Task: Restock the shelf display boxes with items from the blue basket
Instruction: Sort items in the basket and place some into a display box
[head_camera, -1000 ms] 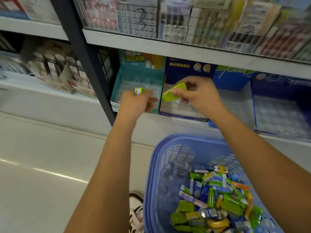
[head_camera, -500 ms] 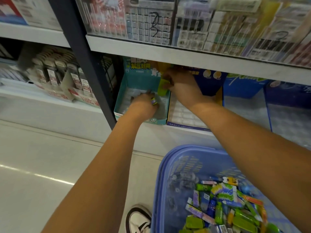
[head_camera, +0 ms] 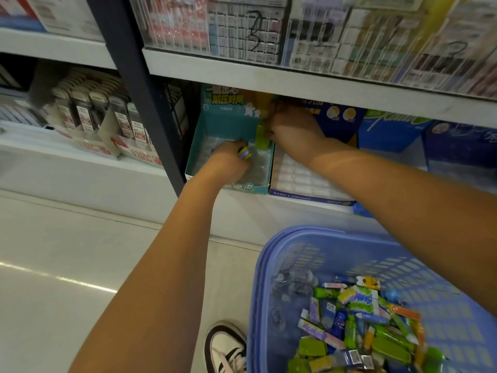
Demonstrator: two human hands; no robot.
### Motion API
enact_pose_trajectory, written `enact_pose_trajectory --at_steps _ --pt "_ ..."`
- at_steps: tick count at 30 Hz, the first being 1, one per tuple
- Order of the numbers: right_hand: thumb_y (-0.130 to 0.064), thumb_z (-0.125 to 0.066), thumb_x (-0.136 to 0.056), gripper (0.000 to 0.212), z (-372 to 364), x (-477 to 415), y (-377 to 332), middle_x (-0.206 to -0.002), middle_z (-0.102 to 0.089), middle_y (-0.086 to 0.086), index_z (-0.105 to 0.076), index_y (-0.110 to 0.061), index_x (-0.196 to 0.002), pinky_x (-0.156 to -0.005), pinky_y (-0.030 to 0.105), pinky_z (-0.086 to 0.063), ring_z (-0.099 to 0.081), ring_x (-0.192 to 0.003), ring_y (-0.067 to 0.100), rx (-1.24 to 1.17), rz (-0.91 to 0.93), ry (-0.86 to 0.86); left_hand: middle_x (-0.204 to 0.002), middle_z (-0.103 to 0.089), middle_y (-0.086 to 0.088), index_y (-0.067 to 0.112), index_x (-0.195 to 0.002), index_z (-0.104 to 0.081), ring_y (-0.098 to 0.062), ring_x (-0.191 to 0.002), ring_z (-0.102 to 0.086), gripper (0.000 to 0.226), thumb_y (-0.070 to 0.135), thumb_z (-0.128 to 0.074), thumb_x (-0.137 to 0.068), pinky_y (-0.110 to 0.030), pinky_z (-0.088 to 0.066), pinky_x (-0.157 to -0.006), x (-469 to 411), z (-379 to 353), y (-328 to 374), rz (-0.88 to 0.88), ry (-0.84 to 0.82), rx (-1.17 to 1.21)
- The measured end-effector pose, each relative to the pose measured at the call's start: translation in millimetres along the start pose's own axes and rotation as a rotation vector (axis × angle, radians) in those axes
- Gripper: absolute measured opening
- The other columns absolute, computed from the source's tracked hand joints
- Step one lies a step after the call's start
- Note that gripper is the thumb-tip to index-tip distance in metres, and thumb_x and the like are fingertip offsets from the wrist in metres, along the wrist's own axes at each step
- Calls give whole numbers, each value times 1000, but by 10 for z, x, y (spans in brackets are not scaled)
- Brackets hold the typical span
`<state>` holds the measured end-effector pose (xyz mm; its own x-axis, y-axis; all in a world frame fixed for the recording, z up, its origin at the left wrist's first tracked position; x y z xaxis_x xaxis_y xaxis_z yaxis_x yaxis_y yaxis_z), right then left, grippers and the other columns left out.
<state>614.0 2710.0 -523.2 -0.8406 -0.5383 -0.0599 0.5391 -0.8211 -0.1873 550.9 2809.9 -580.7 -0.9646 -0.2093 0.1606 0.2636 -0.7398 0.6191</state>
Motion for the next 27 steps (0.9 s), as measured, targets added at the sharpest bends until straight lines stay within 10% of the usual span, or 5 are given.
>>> enact_pose_trajectory --at_steps 7,10,16,20,27 --pt "-15 -48 -96 36 112 119 -90 -138 -48 10 -52 -11 -132 -95 19 -38 -47 -124 24 -280 -41 -28 -81 -64 -9 10 -94 -64 -9 -58 -63 28 38 -59 -91 -23 -57 -59 267 337 84 -41 -7 508" --pt "-25 -57 -94 30 174 295 -197 -123 -60 -6 -61 -21 -123 -79 3 -43 -58 -107 7 -751 -6 -40 -63 -64 0 12 -79 -67 -2 -46 -54 20 31 -68 -86 -14 -47 -48 330 359 141 -93 -62 405" --pt "-23 -75 -79 19 232 295 -52 -90 -67 -6 -69 -19 -97 -72 9 -51 -62 -82 4 -787 -19 62 -104 -70 -11 8 -113 -66 -20 -93 -66 43 34 -73 -81 -33 -50 -82 291 270 113 -66 -47 215" --pt "-20 -71 -83 32 174 214 76 -109 -66 10 -66 -7 -112 -80 19 -43 -58 -93 14 -465 9 127 -158 -20 -7 18 -150 -23 -33 -144 -20 66 42 -50 -95 -41 -25 -113 280 -3 43 -75 -128 -279" --pt "-22 -62 -89 28 53 104 -142 -115 -62 18 -68 -2 -108 -88 31 -44 -56 -106 31 -125 126 46 -160 -6 -8 17 -151 -21 -29 -147 -3 61 43 -39 -98 -46 -7 -118 271 -119 -66 -49 -212 -283"
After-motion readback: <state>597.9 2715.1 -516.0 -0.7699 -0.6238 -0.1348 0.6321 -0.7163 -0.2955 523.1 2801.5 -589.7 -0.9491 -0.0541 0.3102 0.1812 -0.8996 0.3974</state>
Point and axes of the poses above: each hand's wrist, its own x-axis away from the middle knuckle, its own z-axis out of the back of the hand, y = z × x, the point moved 9 cm from there along -x, towards the middle knuckle
